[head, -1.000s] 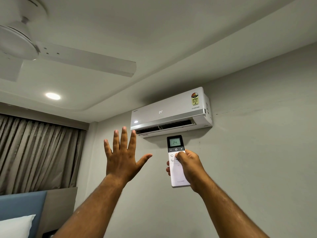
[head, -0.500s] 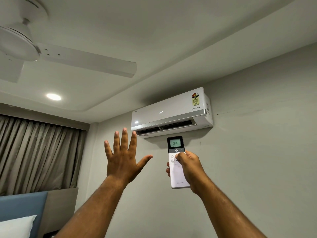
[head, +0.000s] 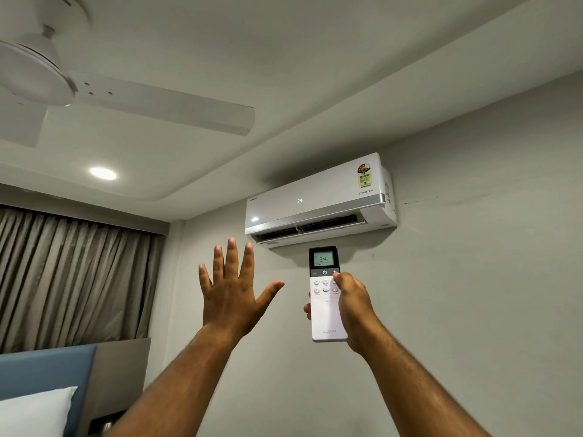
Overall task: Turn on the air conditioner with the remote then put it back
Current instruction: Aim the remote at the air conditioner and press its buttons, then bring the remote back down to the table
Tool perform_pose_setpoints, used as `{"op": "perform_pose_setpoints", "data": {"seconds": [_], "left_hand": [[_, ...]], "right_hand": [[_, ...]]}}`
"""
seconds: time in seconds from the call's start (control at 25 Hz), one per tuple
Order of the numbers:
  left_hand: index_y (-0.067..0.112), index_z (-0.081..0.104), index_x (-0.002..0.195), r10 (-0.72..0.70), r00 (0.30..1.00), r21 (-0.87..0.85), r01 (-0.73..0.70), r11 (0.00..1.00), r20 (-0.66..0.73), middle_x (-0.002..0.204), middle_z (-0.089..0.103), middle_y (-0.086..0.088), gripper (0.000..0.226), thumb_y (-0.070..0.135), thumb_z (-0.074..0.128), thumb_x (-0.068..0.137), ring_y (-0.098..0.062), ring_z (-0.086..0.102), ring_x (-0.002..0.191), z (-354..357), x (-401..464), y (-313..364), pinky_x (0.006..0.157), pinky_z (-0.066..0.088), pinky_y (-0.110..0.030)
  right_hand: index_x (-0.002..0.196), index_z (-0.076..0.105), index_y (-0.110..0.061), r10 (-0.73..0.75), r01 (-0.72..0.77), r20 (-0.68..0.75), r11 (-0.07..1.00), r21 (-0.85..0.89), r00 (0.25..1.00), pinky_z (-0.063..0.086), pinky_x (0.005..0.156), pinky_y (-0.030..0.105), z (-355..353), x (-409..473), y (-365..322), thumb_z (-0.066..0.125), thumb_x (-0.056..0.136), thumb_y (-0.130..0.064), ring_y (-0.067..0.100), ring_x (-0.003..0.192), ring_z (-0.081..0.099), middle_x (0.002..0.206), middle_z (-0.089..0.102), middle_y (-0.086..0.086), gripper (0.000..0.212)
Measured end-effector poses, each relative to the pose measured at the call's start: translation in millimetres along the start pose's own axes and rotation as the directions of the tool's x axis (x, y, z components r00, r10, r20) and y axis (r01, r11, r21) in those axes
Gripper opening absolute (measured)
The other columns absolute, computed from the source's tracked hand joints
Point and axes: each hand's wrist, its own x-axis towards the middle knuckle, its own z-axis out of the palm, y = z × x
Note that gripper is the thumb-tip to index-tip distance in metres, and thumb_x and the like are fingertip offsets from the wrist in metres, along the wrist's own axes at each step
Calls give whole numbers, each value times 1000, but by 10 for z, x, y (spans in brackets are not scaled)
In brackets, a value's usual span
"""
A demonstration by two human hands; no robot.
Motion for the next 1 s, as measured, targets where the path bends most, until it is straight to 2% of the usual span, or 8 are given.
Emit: {"op": "perform_pose_setpoints", "data": {"seconds": [0.08, 0.16, 0.24, 0.32, 0.4, 0.6, 0.8, 1.0], "left_hand": [[26, 6, 149, -69, 996, -128, 75, 989, 54, 160, -7, -6, 88, 78, 16, 80, -28, -4, 148, 25, -26, 14, 116, 3, -52], [22, 28, 146, -131, 984, -287, 161, 944, 120, 159, 19, -9, 72, 65, 32, 89, -28, 17, 146, 29, -40, 21, 115, 20, -48], [21, 53, 131, -153, 971, -468, 223, 855, 183, 143, 51, -7, 51, 52, 43, 93, -24, 44, 132, -8, -73, 5, 105, 38, -39], [26, 70, 100, -155, 959, -563, 267, 782, 239, 109, 72, -1, 31, 45, 47, 93, -24, 63, 104, -69, -185, -45, 83, 48, -33], [24, 68, 79, -167, 936, -565, 323, 759, 311, 85, 73, 0, 28, 39, 49, 94, -27, 67, 81, -123, -357, -147, 69, 53, -39], [29, 68, 79, -337, 801, -535, 586, 608, 494, 80, 73, 5, 21, 24, 53, 94, -12, 68, 61, -165, -945, -667, 49, 55, -26], [21, 68, 90, -543, 642, -414, 765, 493, 541, 77, 72, 1, 16, 18, 53, 95, -15, 64, 62, -250, -1681, -1257, 51, 56, -30], [17, 67, 96, -714, 410, -236, 912, 336, 568, 86, 71, -2, 15, 16, 52, 94, -17, 65, 64, -265, -2666, -1843, 48, 53, -27]], "right_hand": [[99, 55, -12, 25, -25, 2, 1000, 18, 1000, 60, 53, 35, 85, -11, 63, 36, 100, -34, 30, 55, 73, 83, 73, 20, 29], [96, 54, -15, 43, -43, 11, 999, 16, 999, 60, 55, 33, 199, -19, 149, 36, 100, -36, 28, 57, 72, 83, 72, 18, 28], [90, 56, -18, 62, -62, -4, 998, -9, 998, 55, 59, 31, 337, -31, 245, 36, 100, -37, 27, 61, 69, 82, 71, 13, 29], [83, 56, -21, 89, -90, -23, 995, -51, 996, 48, 58, 27, 504, -56, 389, 36, 100, -35, 23, 62, 62, 78, 67, 8, 30], [81, 57, -21, 123, -123, 6, 991, -58, 992, 45, 58, 26, 697, -110, 584, 36, 100, -34, 22, 63, 59, 78, 67, 6, 31], [87, 61, -21, 253, -254, 150, 967, -19, 956, 47, 65, 29, 1220, -337, 1274, 36, 99, -31, 24, 70, 62, 84, 70, 7, 29], [80, 60, -16, 402, -408, 266, 912, -33, 876, 45, 57, 25, 1756, -714, 2105, 39, 95, -25, 22, 57, 60, 71, 68, 7, 27], [75, 59, -16, 581, -574, 349, 807, -135, 735, 46, 56, 26, 2135, -1334, 3021, 37, 90, -22, 22, 57, 61, 64, 68, 6, 27]]}}
